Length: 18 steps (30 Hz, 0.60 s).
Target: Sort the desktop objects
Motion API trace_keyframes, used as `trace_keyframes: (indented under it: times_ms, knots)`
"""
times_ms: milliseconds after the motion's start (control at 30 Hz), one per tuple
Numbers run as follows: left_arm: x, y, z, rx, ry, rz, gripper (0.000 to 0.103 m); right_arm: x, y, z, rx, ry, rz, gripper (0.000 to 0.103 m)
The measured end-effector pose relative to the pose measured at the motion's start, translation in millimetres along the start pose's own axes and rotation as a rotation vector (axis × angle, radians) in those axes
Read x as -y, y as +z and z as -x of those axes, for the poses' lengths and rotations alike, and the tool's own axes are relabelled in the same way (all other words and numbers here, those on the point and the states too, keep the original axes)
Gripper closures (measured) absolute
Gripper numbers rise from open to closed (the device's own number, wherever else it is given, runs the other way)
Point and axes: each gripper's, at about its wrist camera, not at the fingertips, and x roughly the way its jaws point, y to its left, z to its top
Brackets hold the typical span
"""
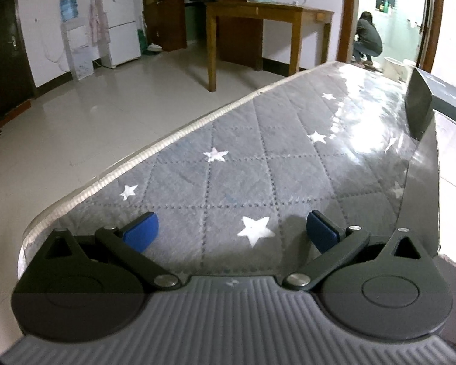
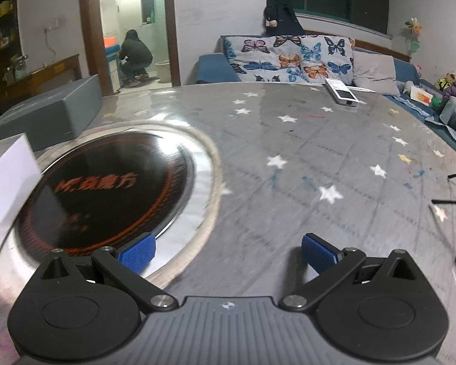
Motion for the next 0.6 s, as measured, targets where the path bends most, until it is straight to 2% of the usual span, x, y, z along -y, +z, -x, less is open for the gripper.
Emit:
trace_keyframes:
  times_ms: [600]
  knots:
    - [-11,-13,12,-0.039,-0.074,-0.076,0.000,-43,-28,45,-0.004,0.080,0.019,0.000]
